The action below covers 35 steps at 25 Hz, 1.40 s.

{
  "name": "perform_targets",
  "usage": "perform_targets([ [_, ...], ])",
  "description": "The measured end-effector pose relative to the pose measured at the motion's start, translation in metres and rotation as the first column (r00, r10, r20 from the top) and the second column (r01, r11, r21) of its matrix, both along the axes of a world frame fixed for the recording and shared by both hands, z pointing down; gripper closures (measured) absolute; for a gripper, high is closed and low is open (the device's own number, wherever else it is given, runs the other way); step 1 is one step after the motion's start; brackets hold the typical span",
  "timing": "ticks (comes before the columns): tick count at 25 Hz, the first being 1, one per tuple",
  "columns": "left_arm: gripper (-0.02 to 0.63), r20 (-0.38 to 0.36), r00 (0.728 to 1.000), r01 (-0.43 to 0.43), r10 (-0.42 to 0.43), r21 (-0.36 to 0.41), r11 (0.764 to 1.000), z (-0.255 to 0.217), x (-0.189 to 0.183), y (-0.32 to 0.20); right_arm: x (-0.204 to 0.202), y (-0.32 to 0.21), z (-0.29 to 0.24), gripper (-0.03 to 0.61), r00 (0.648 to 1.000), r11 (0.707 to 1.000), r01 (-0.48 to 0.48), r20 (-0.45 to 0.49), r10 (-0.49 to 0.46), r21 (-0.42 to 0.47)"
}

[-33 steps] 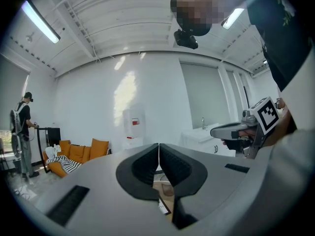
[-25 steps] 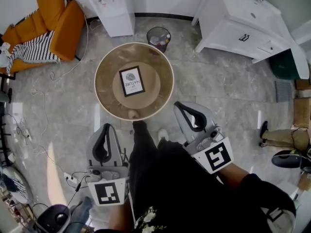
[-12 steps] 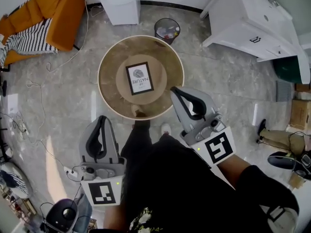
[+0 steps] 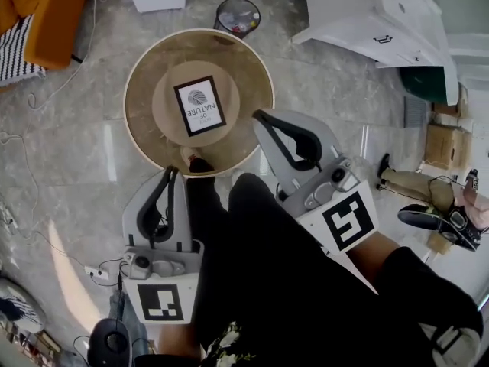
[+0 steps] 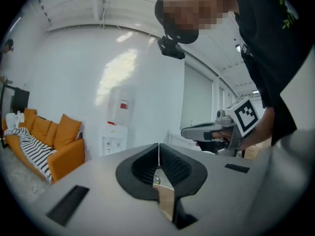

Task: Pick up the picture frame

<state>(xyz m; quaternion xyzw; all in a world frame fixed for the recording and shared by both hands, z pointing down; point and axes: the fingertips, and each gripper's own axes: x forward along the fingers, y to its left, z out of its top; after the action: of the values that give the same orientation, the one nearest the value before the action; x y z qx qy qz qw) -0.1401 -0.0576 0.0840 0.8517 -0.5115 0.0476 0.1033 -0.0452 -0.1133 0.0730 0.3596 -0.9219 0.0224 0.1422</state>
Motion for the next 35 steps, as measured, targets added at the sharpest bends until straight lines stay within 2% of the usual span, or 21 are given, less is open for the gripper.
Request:
perform_targets([
  [4, 0.595, -0.010, 1.000, -0.023, 0.023, -0.056, 0.998, 0.029, -0.010, -0.006, -0.003, -0.021, 0.013, 0.580, 0.999, 1.000, -0.030, -0.014, 0.030, -0.009],
  [7, 0.595, -0.030, 1.000, -0.006, 0.003, -0.098, 0.995, 0.043, -0.016, -0.011, -0.002, -0.027, 0.032, 0.581, 1.000, 0.998, -0.022, -0.017, 0.021, -0.062],
  [13, 0.595, 0.004, 1.000, 0.014, -0.013, -0.143, 0.990, 0.088, -0.017, -0.022, -0.003, -0.029, 0.093, 0.581, 0.999, 0.987, 0.019, -0.045, -0.026, -0.160],
  [17, 0.595, 0.022, 0.999, 0.050, -0.047, -0.202, 0.978, 0.124, -0.007, -0.030, 0.003, -0.034, 0.137, 0.580, 0.996, 0.967, 0.066, -0.049, -0.080, -0.244],
  [26, 0.595, 0.024, 0.995, 0.102, -0.099, -0.287, 0.952, 0.193, 0.012, -0.055, 0.012, -0.060, 0.215, 0.580, 0.980, 0.932, 0.163, -0.059, -0.191, -0.324],
  [35, 0.595, 0.004, 0.992, 0.119, -0.126, -0.357, 0.927, 0.259, 0.021, -0.069, 0.020, -0.066, 0.288, 0.580, 0.970, 0.888, 0.175, -0.081, -0.230, -0.425],
])
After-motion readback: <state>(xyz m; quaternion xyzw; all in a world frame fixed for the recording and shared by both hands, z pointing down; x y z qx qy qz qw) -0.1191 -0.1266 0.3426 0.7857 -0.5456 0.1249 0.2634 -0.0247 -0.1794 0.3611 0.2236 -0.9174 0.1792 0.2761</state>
